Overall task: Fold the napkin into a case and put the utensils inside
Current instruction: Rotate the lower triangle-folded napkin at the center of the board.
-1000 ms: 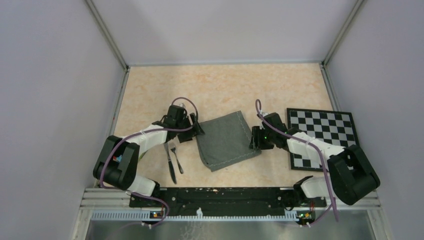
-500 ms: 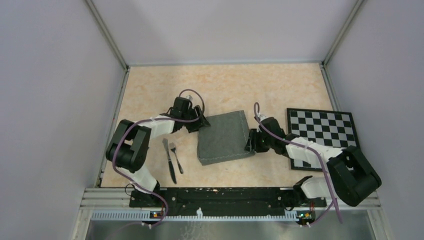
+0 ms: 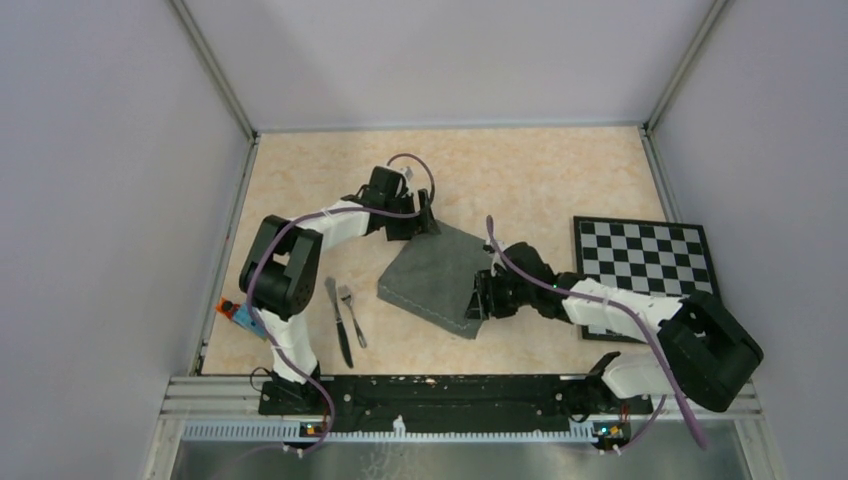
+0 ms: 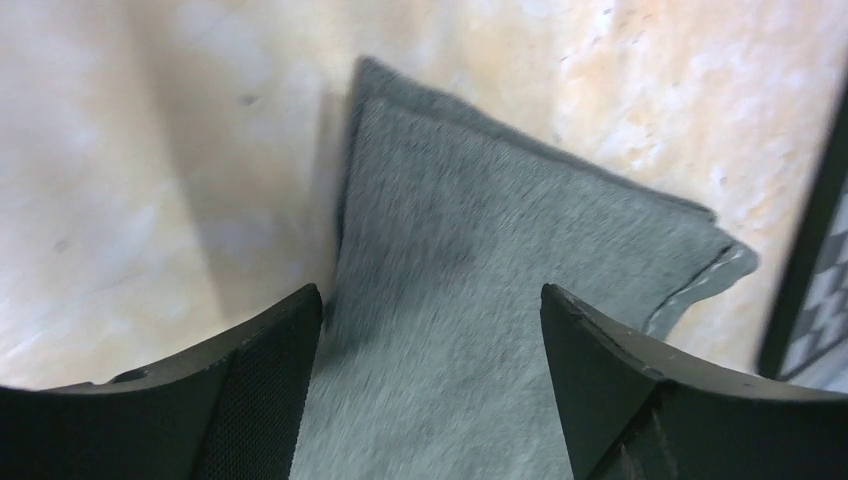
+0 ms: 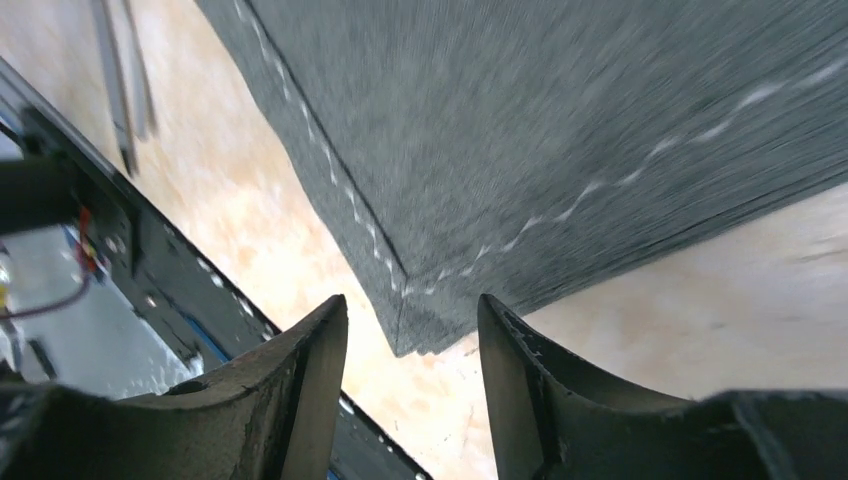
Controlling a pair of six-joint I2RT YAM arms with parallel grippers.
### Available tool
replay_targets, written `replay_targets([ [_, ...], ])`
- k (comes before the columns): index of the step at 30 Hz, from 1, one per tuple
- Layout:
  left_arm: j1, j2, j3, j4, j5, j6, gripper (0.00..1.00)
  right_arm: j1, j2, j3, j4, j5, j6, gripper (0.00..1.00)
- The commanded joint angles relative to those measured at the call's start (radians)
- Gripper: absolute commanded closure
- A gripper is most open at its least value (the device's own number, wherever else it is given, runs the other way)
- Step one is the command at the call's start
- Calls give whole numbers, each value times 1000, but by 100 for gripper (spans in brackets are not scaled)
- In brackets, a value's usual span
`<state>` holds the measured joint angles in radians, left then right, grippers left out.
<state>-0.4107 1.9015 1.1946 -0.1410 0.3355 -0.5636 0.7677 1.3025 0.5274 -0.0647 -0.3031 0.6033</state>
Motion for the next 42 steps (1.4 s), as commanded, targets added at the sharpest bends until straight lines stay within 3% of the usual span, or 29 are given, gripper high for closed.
replay_targets([
  [1, 5, -155, 34, -173, -172, 121, 14, -149, -74, 111, -78, -13, -102, 49],
  [8, 5, -325, -114, -194, -135, 86, 11, -316, 21, 261, -170, -24, -211, 48],
  [13, 4, -440, -241, -162, -74, 46, 11, -327, 71, 307, -181, -12, -222, 48],
  [23, 4, -501, -314, -221, -99, 71, 12, -323, 122, 251, -112, -104, -181, 51],
  [30, 5, -527, -378, -226, -116, 63, 22, -319, 147, 255, -113, -87, -194, 53],
  [36, 3, -552, -395, -271, -235, 76, 29, -296, 195, 280, -100, -106, -195, 56],
  [42, 3, -492, -408, -241, -204, 76, 36, -269, 237, 275, -78, -98, -189, 58],
])
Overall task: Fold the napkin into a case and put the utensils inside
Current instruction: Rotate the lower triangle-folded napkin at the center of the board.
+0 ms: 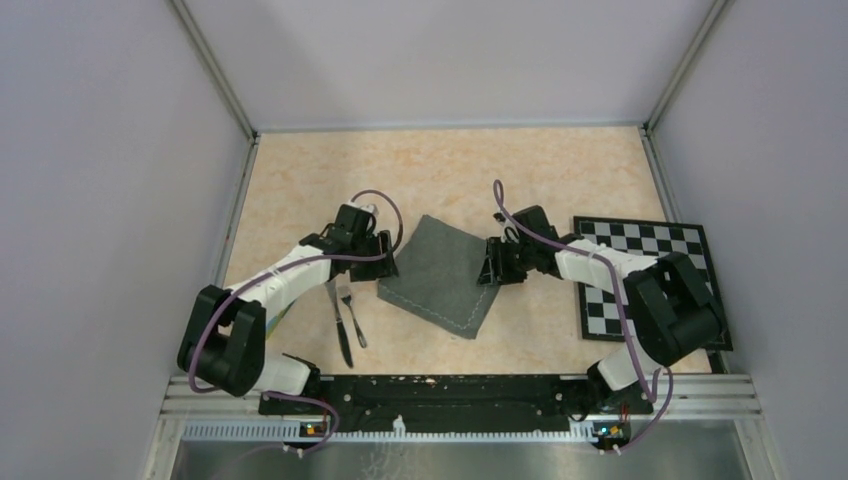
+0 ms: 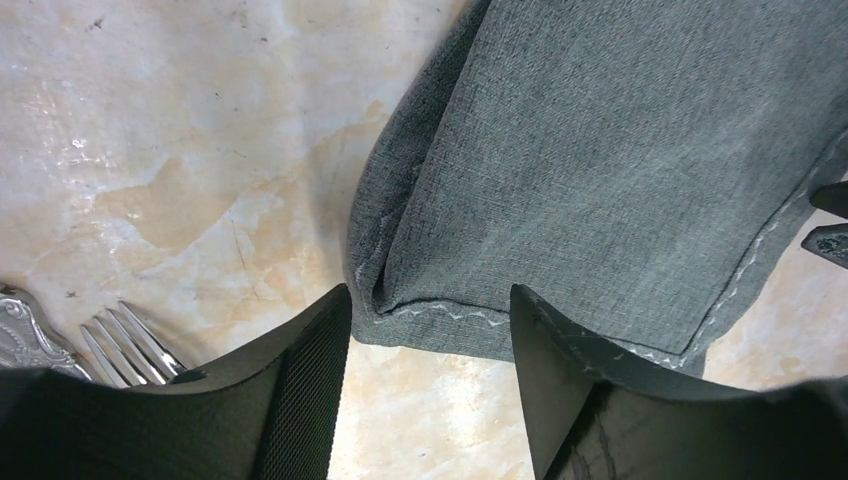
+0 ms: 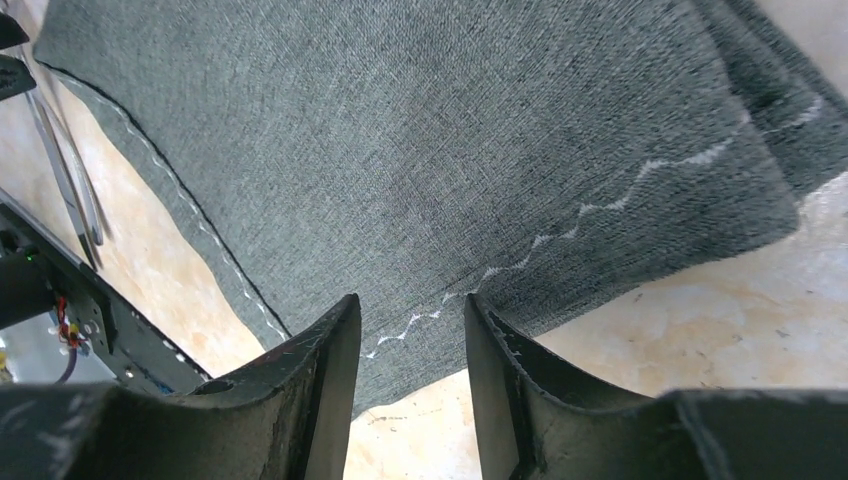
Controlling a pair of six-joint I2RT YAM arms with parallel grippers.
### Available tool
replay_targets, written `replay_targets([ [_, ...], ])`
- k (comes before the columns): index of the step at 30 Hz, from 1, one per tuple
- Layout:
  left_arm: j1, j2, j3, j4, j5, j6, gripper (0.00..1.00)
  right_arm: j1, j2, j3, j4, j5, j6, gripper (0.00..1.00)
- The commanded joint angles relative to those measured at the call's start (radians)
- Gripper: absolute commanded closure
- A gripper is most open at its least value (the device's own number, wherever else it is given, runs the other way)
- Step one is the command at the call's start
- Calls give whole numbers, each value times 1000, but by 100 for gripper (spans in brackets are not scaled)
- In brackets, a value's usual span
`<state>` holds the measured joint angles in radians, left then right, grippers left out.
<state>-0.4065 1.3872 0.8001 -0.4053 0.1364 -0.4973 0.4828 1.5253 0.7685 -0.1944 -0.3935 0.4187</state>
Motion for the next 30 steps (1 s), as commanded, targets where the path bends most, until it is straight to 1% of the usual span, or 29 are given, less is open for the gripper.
replay_targets([
  [1, -2, 24, -19, 32, -1, 6, 38, 16, 13, 29, 54, 0, -4, 58],
  [6, -2, 54, -42, 74, 0, -4, 43, 16, 16, -12, 74, 38, -10, 58],
  [12, -5, 172, 4, 121, -23, -7, 44, 35, -7, -139, 185, 49, 65, 59],
  [16, -5, 275, 82, 124, -53, 6, 44, 78, -62, -246, 273, 76, 167, 60],
  [19, -4, 364, 156, 121, -71, 28, 44, 133, -152, -331, 323, 117, 262, 60],
  [22, -5, 436, 261, 108, -62, 55, 44, 203, -235, -399, 355, 153, 345, 60],
  [24, -4, 467, 313, 107, -55, 72, 44, 271, -282, -406, 352, 168, 370, 59],
  [25, -5, 478, 341, 99, -54, 81, 43, 285, -298, -399, 345, 166, 368, 59],
  [27, -5, 492, 387, 71, -66, 92, 40, 290, -322, -362, 261, 173, 329, 57],
  [30, -5, 458, 405, 45, -86, 105, 31, 289, -359, -268, 90, 244, 209, 53],
])
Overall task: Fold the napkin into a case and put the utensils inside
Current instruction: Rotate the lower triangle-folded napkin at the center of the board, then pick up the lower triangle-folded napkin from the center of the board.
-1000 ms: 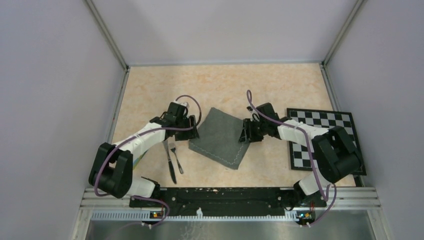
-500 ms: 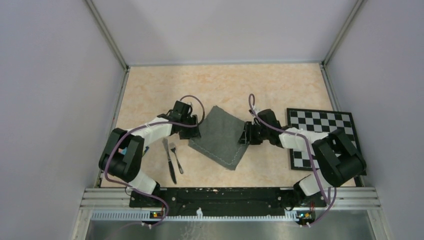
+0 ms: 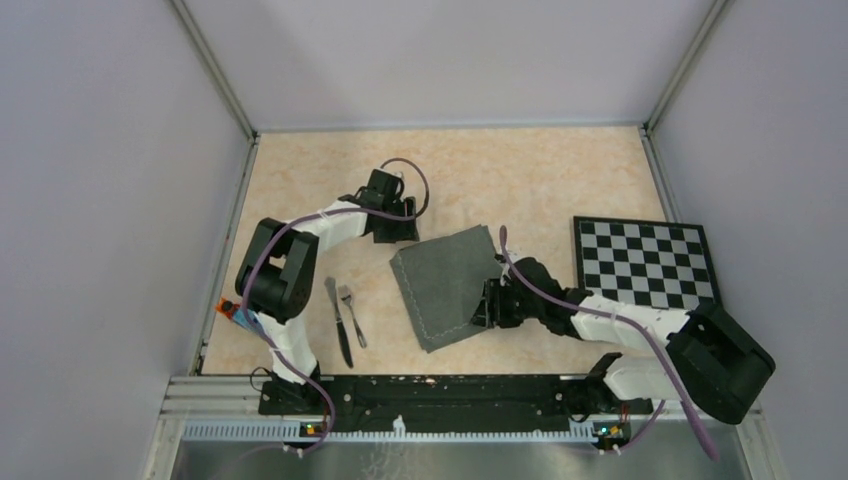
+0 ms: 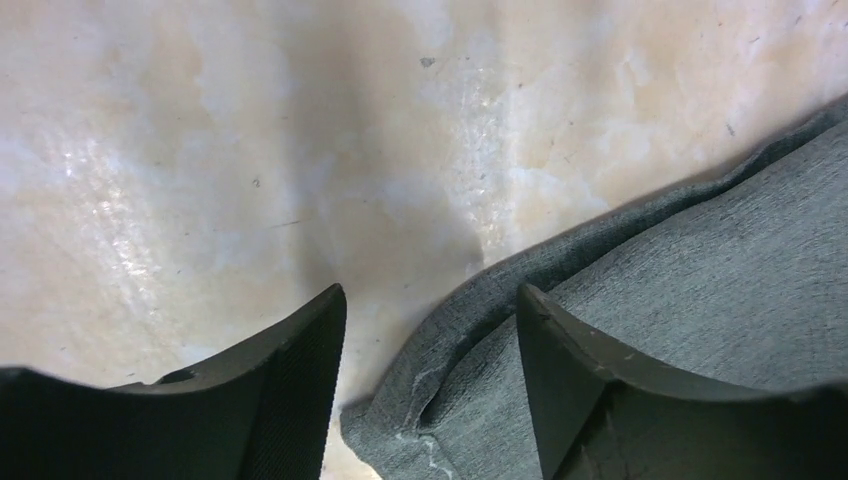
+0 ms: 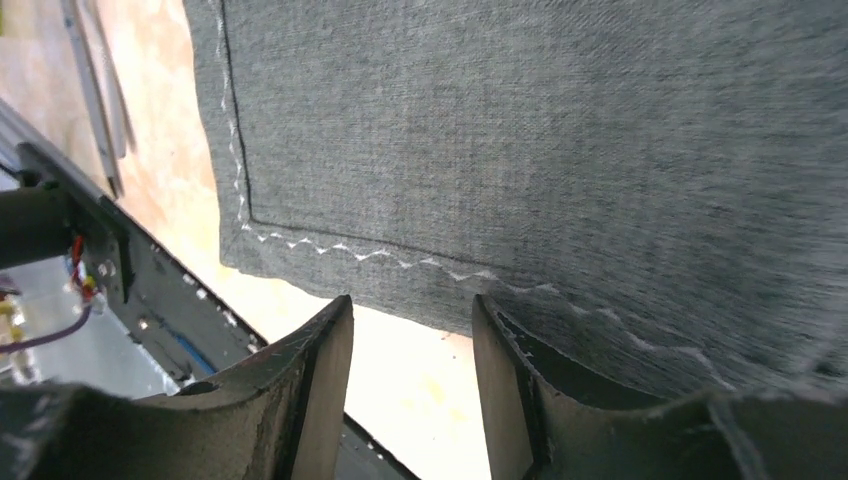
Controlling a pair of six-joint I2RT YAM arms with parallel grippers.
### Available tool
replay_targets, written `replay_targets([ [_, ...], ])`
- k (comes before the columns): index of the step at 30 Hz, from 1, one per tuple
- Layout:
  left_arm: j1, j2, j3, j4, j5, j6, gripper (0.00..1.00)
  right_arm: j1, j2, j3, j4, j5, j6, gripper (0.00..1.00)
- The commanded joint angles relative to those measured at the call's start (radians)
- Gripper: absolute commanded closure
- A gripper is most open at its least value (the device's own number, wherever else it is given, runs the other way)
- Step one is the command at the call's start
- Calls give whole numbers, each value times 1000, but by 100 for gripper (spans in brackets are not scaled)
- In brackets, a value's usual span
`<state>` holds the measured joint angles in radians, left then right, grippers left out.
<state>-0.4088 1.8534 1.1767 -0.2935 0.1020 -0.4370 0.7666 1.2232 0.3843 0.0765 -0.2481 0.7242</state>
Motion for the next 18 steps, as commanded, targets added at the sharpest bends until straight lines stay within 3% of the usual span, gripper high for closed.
replay_targets([
  [1, -2, -21, 23, -71, -53, 45, 29, 4, -65, 143, -216, 123, -130, 51],
  [5, 0, -114, -30, -90, -52, 38, 22, 17, -46, 217, -243, 84, -264, 49],
  [10, 45, -292, -167, -58, -19, -18, 19, 195, -22, 313, -285, 219, -353, 34],
  [18, 264, -566, -342, 6, 211, -101, 13, 472, 234, 535, -400, 397, -373, 29],
])
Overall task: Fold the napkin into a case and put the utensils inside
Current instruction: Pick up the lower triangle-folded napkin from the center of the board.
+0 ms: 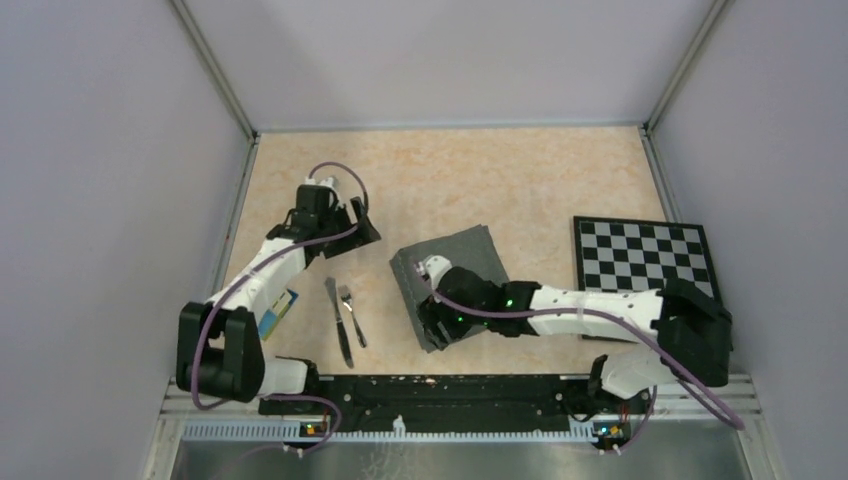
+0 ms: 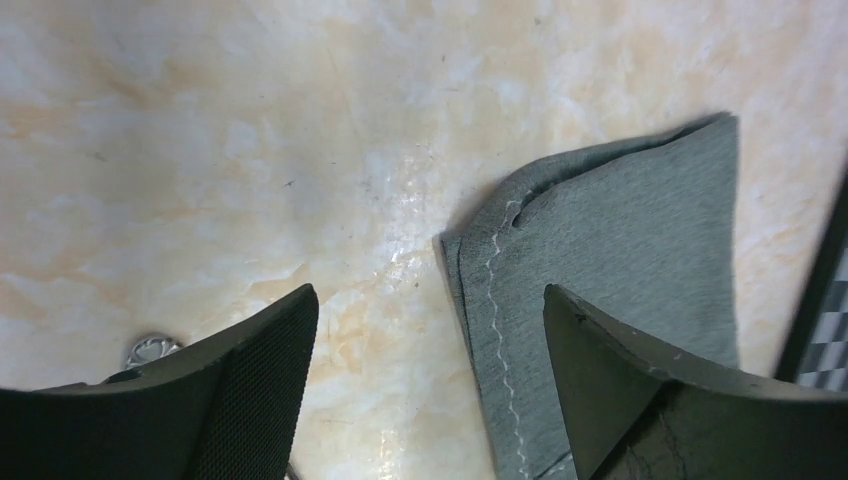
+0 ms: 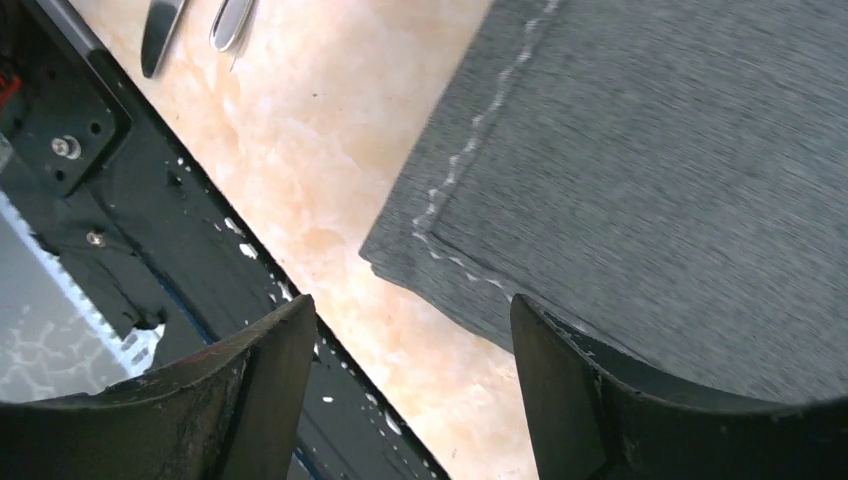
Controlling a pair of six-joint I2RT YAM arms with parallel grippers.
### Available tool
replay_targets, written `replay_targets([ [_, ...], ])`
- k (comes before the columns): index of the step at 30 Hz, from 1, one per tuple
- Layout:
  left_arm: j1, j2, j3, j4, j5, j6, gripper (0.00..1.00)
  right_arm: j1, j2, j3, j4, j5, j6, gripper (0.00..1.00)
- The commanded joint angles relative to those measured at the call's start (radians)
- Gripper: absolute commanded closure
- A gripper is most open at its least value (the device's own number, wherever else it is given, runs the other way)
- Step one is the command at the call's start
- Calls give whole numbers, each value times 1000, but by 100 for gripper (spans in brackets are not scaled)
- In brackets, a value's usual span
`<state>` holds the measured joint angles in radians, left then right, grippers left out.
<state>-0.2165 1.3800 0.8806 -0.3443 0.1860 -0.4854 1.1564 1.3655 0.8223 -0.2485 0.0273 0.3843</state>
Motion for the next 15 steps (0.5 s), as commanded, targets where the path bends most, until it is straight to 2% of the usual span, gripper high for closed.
replay_targets([
  [1, 93, -113, -57, 61, 158, -59, 13, 105, 124, 130, -89, 129, -34, 31],
  [7, 142, -168, -112, 89, 232, -75, 12, 159, 313, 291, -181, 132, -10, 52],
  [15, 149, -166, -158, 137, 293, -85, 12, 160, 410, 350, -240, 152, 1, 43],
])
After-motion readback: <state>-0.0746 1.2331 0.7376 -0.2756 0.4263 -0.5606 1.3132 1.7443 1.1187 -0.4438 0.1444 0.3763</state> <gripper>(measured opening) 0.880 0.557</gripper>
